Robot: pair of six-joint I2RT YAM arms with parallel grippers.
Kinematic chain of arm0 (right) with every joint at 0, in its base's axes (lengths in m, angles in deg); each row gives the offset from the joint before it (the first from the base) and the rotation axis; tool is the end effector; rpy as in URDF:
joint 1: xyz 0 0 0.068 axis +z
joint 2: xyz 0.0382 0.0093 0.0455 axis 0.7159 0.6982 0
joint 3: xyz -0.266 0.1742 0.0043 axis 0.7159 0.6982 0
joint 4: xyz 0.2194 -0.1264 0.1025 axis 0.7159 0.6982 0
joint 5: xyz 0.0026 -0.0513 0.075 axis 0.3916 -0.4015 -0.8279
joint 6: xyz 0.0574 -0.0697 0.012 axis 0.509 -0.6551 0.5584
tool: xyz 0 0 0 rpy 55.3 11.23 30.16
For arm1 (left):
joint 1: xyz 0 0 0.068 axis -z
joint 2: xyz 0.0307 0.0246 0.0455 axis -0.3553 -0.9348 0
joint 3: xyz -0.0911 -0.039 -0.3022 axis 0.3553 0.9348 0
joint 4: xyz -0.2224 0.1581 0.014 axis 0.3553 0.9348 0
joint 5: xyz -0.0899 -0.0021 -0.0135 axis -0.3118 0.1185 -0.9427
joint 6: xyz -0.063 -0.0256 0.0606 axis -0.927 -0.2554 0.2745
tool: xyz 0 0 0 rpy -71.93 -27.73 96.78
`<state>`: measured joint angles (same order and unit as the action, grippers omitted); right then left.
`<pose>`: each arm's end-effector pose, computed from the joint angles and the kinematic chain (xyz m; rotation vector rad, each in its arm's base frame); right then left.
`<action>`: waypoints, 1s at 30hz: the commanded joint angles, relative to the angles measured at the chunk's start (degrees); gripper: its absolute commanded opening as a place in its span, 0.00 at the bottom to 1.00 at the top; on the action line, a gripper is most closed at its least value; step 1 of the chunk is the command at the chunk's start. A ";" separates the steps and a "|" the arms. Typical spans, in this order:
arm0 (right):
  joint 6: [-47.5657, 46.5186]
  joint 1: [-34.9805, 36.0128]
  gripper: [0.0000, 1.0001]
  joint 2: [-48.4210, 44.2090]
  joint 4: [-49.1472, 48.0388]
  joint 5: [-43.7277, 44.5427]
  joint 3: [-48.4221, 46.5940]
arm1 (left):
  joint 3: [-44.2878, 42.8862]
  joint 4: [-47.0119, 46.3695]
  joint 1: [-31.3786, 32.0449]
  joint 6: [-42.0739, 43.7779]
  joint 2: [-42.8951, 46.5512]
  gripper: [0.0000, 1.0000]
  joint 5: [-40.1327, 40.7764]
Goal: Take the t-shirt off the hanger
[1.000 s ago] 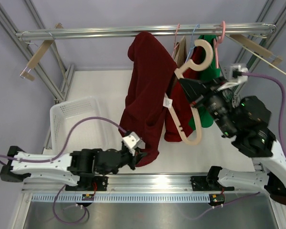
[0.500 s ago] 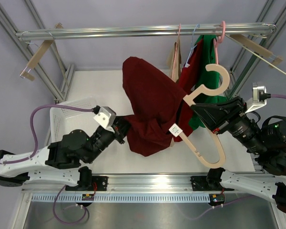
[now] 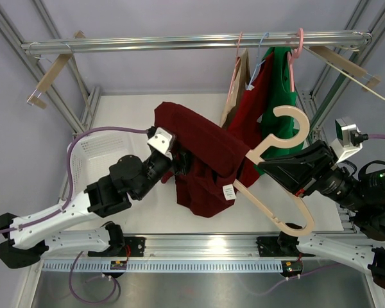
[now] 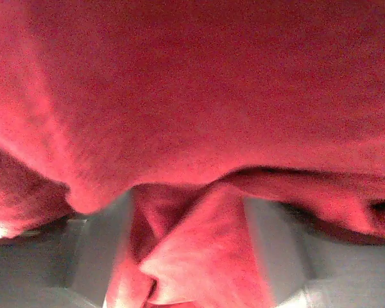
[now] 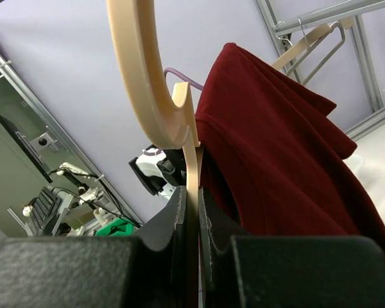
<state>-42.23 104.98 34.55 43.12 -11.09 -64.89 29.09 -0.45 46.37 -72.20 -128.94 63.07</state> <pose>0.0287 0.0641 0.5610 -0.4227 1.2600 1.4176 0.1232 -0.1927 0.4522 0.4991 1.4690 -0.5535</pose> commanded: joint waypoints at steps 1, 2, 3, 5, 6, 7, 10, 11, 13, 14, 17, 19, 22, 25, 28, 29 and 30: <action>2.11 -0.03 0.00 -2.46 -4.03 -4.44 -1.09 | -3.74 -5.69 -0.38 1.00 0.37 0.33 -1.47; 2.02 -0.03 0.00 -2.90 -3.76 -3.83 -0.74 | -4.18 -5.16 -0.29 0.91 0.89 0.19 -1.20; 2.02 0.06 0.00 -3.94 -3.24 -3.47 -0.48 | -4.79 -4.29 -0.29 0.91 1.25 0.09 -0.42; 1.93 -0.03 0.00 -5.09 -2.70 -2.16 0.05 | -5.76 -3.05 -0.29 1.00 2.56 0.00 0.73; 1.76 -0.03 0.00 -6.32 -1.92 -1.72 0.31 | -6.12 -1.48 -0.29 1.09 4.22 0.00 1.95; 1.67 -0.03 0.00 -6.76 -1.30 -1.19 0.40 | -6.90 -1.21 -0.29 1.35 5.11 0.00 2.57; 1.67 -0.03 0.00 -8.78 1.24 0.13 1.54 | -10.23 0.98 -0.29 3.27 6.96 0.00 3.98; 2.02 -0.03 0.00 -9.14 2.04 0.57 1.81 | -14.34 2.12 -0.38 3.63 6.79 0.00 4.42; 2.63 0.06 0.00 -10.63 3.88 0.75 3.74 | -18.58 5.54 -0.29 5.38 5.31 0.00 6.44; 3.42 -0.03 0.00 -11.07 4.76 1.10 5.22 | -20.60 6.52 -0.38 6.00 4.51 0.00 7.75; 5.44 -0.03 0.00 -13.18 8.19 0.75 9.26 | -27.99 8.11 -0.29 10.13 2.13 0.00 14.52; 6.76 -0.03 0.00 -15.81 10.30 1.01 11.38 | -34.13 8.46 -0.29 13.20 1.17 0.00 17.95; 7.73 -0.03 0.00 -18.54 14.16 3.90 12.62 | -44.06 11.09 -0.29 14.97 -1.03 0.00 19.01; 6.68 0.06 0.00 -19.34 15.40 5.14 11.66 | -50.13 12.51 -0.29 17.51 -3.32 0.00 20.68; 5.63 -0.03 0.00 -17.58 14.96 5.06 10.86 | -51.03 12.33 -0.29 20.23 -4.02 0.00 22.96; 5.36 -0.03 0.00 -16.97 15.05 4.88 10.77 | -50.07 11.72 -0.38 21.29 -3.94 0.00 23.84; 5.18 -0.03 0.00 -15.57 15.05 4.79 10.86 | -48.85 9.19 -0.38 22.43 -2.80 0.00 25.41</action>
<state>-36.15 104.96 16.38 58.62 -6.68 -52.61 -20.42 11.96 46.17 -55.17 -131.52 83.87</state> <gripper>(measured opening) 0.150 0.022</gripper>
